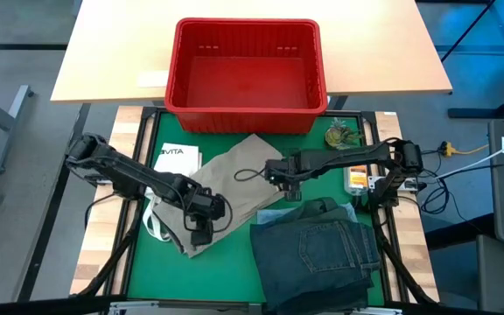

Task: Fold Laundry from Bin
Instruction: Fold the brown shorts

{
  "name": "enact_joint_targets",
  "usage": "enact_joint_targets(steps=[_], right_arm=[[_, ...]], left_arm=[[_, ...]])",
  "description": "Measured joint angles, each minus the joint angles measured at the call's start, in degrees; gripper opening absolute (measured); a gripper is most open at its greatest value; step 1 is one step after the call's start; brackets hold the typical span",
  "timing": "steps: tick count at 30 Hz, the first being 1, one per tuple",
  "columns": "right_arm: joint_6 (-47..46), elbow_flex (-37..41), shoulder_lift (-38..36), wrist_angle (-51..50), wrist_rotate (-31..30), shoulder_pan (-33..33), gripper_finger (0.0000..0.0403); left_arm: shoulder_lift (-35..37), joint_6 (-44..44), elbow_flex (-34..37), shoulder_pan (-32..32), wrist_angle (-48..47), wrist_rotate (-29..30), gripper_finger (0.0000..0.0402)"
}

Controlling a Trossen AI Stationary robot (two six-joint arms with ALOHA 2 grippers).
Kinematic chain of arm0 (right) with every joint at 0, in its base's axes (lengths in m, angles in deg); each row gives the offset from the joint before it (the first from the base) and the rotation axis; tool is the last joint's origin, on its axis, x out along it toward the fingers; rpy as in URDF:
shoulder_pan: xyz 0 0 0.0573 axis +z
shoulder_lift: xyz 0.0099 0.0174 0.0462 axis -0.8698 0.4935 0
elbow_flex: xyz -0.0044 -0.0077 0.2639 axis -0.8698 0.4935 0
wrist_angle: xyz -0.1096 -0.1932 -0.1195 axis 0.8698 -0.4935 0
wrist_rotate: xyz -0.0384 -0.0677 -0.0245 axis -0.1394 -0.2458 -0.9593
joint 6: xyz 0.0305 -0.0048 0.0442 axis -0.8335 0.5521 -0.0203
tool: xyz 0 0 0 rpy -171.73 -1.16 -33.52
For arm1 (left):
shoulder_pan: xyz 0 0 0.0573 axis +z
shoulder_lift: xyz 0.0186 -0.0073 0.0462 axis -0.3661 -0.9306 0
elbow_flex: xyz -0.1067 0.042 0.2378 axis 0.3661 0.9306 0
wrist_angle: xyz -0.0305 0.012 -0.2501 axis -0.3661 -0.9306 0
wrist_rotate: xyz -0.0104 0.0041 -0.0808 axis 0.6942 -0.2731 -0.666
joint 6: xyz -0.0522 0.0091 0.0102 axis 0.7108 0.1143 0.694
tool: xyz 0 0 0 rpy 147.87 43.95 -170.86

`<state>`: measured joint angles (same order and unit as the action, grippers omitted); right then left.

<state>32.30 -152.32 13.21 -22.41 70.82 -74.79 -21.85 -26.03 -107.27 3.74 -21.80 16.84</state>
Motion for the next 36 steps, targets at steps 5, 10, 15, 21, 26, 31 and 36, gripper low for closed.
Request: enact_joint_targets(steps=[5, 10, 15, 21, 26, 31, 36], right_arm=[[-1.9, -2.3, 0.0, 3.3, 0.2, 6.3, 0.0207], [-1.8, -3.5, 0.0, 14.1, 0.3, 13.1, 0.0207], [-1.8, -3.3, 1.1, 32.3, 0.3, 18.4, 0.0207], [0.3, -3.3, 5.7, 47.4, 1.9, 22.4, 0.0207], [3.2, -3.2, 10.7, 56.5, 5.7, 24.3, 0.0207], [3.3, -3.7, 15.6, 63.4, 5.5, 25.0, 0.0207], [3.7, -9.0, 21.6, 63.2, 0.8, 24.8, 0.0207]], left_arm=[[5.6, -0.7, 0.0, 1.1, -5.7, 0.5, 0.0195], [11.9, -0.6, 0.0, 1.8, -12.3, 4.7, 0.0193], [17.3, -0.5, 0.0, 1.7, -14.4, 10.0, 0.0195], [21.1, 0.5, -0.1, 1.6, -14.3, 11.0, 0.0193], [21.4, 1.5, -0.1, 1.1, -14.0, 11.9, 0.0195], [21.2, 1.5, -0.1, 0.8, -13.5, 13.1, 0.0196], [21.2, 1.6, -0.1, 0.8, -13.2, 13.2, 0.0196]])
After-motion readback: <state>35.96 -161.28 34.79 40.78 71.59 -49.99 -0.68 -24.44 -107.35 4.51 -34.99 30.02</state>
